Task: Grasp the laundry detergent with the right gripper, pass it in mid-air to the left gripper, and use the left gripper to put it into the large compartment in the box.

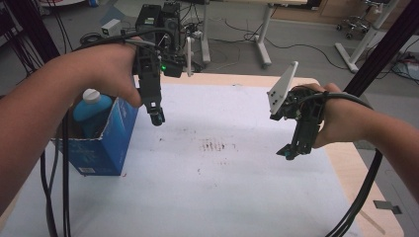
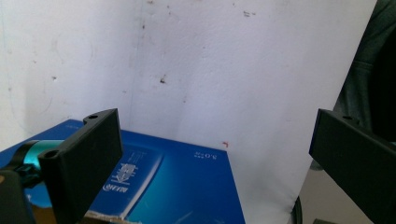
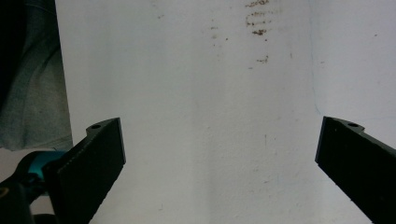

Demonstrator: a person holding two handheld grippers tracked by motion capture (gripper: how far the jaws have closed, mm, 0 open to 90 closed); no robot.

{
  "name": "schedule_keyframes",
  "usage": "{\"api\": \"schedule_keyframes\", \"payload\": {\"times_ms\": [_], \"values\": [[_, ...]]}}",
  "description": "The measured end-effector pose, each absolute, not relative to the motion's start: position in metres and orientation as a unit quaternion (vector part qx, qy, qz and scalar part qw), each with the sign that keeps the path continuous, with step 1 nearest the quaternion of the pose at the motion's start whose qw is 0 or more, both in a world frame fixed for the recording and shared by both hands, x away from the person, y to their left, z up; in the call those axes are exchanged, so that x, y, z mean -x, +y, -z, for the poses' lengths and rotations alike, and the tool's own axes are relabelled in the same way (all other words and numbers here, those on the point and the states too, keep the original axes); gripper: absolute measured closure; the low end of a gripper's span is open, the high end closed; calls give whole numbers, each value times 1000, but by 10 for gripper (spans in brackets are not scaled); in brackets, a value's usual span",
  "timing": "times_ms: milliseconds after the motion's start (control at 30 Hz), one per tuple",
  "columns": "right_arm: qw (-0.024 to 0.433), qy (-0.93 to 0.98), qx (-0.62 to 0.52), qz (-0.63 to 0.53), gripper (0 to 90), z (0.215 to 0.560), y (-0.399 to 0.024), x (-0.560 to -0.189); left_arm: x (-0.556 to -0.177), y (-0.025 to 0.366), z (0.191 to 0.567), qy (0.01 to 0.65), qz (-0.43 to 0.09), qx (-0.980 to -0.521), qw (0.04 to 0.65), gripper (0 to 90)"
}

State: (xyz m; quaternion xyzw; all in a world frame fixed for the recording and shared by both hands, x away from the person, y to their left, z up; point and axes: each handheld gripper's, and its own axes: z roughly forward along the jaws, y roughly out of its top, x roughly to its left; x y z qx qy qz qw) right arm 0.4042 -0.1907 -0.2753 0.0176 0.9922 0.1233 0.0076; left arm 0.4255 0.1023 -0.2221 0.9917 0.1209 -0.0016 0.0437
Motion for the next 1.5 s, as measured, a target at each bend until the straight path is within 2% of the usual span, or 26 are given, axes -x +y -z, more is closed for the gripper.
{"api": "schedule_keyframes", "payload": {"times_ms": [733, 1500], "values": [[-5, 996, 1, -93, 6, 303, -179, -416, -434, 94, 247, 100, 8, -995, 27, 16], [-7, 995, -14, -94, 6, 303, -187, -423, -442, 96, 251, 99, 10, -995, 24, 16]]}}
